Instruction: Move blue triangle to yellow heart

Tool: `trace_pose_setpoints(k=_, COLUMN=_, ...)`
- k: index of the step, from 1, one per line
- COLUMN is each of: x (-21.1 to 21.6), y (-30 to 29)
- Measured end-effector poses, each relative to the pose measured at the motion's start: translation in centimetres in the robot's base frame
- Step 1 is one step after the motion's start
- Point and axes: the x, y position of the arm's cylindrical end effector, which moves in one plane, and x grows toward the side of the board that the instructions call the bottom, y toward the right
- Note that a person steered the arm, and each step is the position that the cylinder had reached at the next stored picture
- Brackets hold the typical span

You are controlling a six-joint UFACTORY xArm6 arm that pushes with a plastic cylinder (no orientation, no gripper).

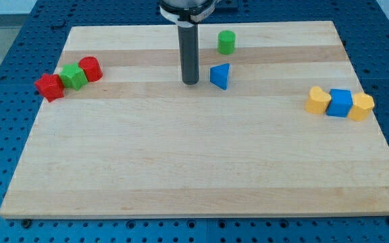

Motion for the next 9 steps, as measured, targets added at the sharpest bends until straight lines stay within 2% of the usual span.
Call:
trace_pose_setpoints(k=3, x=-2.2, y=1.1)
trace_pose_setpoints(k=5, x=-1.8, y=4.8)
trace_pose_setpoints(k=7, x=0.2, y=7.6)
trace_pose_setpoints(k=9, x=4.0, y=7.8)
